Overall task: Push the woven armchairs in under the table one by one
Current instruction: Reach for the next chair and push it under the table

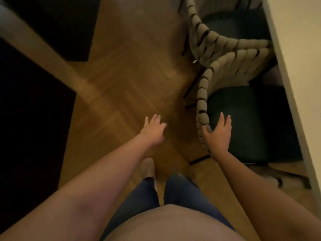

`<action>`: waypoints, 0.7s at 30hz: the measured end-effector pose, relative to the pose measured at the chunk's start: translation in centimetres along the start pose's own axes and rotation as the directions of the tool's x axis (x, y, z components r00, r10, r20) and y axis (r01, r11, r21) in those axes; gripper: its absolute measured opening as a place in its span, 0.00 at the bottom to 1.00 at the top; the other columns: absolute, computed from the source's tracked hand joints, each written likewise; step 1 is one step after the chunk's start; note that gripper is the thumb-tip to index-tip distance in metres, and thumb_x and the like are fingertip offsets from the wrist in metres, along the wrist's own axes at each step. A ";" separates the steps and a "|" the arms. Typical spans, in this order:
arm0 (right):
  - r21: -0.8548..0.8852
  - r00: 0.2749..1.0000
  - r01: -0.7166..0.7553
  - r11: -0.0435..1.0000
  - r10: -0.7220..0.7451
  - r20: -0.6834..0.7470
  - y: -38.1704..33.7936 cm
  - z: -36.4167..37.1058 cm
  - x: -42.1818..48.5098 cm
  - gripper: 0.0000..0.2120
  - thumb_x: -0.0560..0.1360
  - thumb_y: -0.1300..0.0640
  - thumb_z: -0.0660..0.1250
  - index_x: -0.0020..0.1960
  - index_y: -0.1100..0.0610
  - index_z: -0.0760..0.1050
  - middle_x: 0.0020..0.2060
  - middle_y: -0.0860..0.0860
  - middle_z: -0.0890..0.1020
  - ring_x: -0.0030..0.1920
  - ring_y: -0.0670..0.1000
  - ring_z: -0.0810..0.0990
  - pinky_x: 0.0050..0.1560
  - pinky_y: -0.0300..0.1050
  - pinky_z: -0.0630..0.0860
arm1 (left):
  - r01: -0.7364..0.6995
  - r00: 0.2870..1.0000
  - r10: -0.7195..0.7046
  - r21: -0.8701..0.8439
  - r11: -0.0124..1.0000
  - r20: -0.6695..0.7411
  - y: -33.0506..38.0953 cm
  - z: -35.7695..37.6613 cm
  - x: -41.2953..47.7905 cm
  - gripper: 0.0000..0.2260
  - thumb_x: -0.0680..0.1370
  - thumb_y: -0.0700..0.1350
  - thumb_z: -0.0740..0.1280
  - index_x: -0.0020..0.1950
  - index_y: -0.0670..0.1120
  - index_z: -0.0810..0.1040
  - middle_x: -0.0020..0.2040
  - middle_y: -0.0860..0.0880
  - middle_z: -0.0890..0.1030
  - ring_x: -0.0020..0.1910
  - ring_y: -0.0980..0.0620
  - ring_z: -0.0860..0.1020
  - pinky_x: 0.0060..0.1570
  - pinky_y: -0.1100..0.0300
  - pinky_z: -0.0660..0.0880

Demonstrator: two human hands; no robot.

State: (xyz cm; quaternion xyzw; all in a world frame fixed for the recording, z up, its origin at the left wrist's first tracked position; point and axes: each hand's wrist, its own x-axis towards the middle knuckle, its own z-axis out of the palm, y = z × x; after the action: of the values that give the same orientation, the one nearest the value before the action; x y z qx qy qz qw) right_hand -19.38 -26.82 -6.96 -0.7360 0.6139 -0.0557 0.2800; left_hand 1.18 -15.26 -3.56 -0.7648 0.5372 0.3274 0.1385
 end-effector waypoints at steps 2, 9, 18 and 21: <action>0.046 0.992 -0.127 0.991 0.126 0.024 0.0 0.7 -0.4 0.43 0.74 0.43 0.68 0.79 0.53 0.48 0.78 0.58 0.51 0.77 0.60 0.54 0.74 0.60 0.60 | -0.078 0.997 0.075 0.095 0.992 0.025 -1.0 -2.3 2.0 0.27 0.81 0.46 0.62 0.78 0.47 0.57 0.79 0.40 0.49 0.78 0.42 0.45 0.74 0.40 0.44; 0.219 0.945 -0.328 0.919 0.314 0.095 -0.8 1.6 1.4 0.47 0.72 0.37 0.68 0.79 0.49 0.44 0.78 0.54 0.52 0.74 0.57 0.61 0.69 0.56 0.67 | -0.348 0.932 0.360 0.345 0.872 0.032 1.2 -8.0 10.2 0.38 0.79 0.43 0.65 0.80 0.50 0.42 0.79 0.41 0.44 0.78 0.42 0.43 0.75 0.40 0.46; 0.010 0.867 -0.355 0.935 0.325 0.379 -2.8 2.1 7.0 0.42 0.73 0.46 0.69 0.79 0.51 0.49 0.63 0.53 0.77 0.56 0.55 0.80 0.52 0.50 0.79 | -0.561 0.760 0.631 0.649 0.514 0.157 5.8 -14.3 20.2 0.38 0.76 0.39 0.67 0.80 0.51 0.48 0.79 0.42 0.44 0.78 0.41 0.42 0.74 0.37 0.46; -0.015 0.865 -0.399 0.917 0.382 0.324 -3.9 2.8 7.6 0.29 0.74 0.49 0.66 0.73 0.53 0.62 0.60 0.54 0.78 0.57 0.56 0.78 0.53 0.48 0.75 | -0.611 0.710 0.640 0.708 0.354 0.293 7.2 -16.0 22.8 0.34 0.77 0.41 0.66 0.79 0.50 0.53 0.79 0.42 0.49 0.78 0.40 0.43 0.73 0.35 0.45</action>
State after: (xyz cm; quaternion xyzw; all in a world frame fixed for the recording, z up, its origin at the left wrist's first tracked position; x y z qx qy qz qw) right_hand -13.02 -32.64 -9.41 -0.5879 0.6948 0.1063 0.4004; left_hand 4.98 -43.65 -5.41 -0.3721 0.8734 0.0821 0.3032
